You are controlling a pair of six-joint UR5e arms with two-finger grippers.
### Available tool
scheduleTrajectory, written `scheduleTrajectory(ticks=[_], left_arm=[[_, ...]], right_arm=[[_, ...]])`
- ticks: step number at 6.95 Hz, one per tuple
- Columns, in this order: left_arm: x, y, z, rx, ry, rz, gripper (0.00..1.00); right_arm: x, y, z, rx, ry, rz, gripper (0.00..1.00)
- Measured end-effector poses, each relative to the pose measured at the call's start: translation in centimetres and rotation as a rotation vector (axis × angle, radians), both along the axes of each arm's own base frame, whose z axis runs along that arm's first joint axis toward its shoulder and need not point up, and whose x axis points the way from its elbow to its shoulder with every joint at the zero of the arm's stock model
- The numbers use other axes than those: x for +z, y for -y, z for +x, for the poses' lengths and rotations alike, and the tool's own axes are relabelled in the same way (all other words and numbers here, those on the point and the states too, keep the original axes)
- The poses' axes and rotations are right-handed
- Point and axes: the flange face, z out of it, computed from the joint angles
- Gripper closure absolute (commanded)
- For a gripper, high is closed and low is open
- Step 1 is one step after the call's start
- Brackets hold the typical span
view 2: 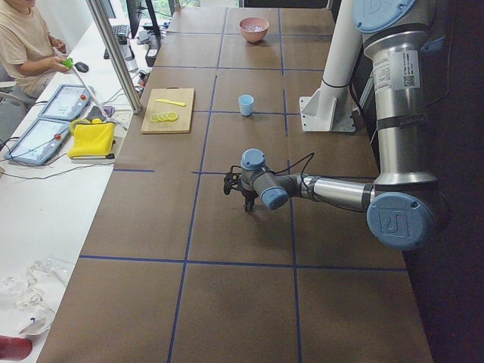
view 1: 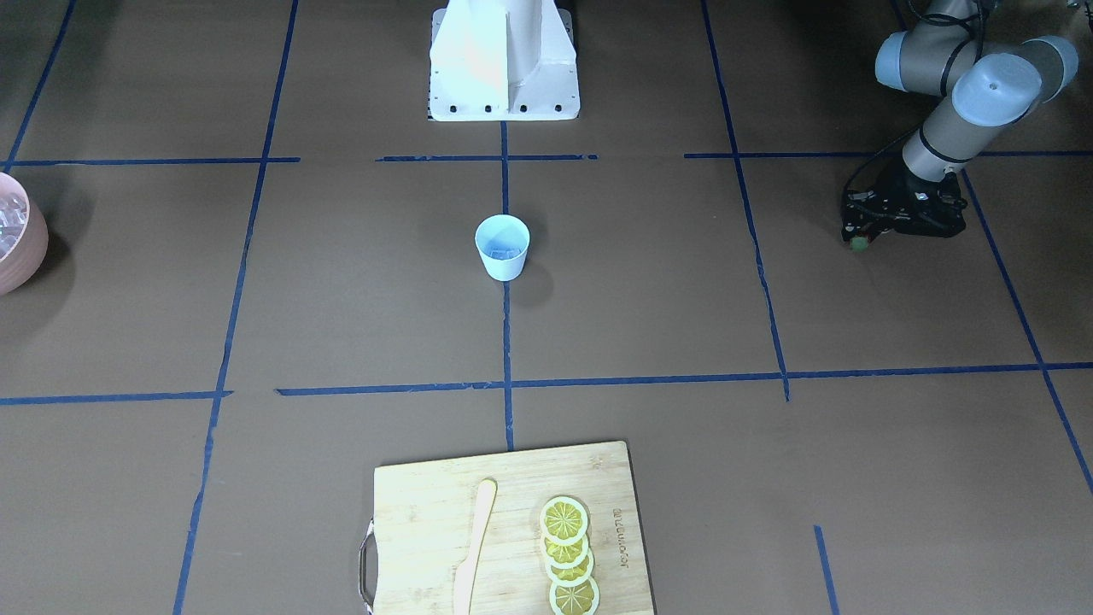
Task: Put ice and strawberries in cup
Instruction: 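Lower the left gripper onto the red strawberry and grasp it, then carry the strawberry with the left gripper over the light-blue cup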
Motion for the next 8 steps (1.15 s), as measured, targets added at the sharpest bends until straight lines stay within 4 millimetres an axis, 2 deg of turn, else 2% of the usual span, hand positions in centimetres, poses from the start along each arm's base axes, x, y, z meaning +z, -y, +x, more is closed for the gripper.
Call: scheduleTrajectory(ticks=[2,4,5,6,8], left_arm=[[-1.8,0.1,-0.4,-0.008,-0.021,0.024,0.98],[-6.5,0.1,-0.6,-0.012,-0.044,0.042,0.98],[-9.6,0.3,-0.4,-0.021,-0.042,0.028,0.98],[-14.0,1.4,0.7,-0.052,-0.046,-0.006,0.98],[-24.1,4.5,4.9,-0.123,-0.059,-0.096,0.98]], right_arm=[[-0.1,0.0,0.0,0.001,0.001,0.001,0.01],[-0.1,0.0,0.1,0.003,0.001,0.002,0.01],[-0.2,0.0,0.2,0.005,0.001,0.002,0.01],[-0.2,0.0,0.2,0.006,0.001,0.003,0.01],[-0.1,0.0,0.2,0.007,0.001,0.002,0.01]])
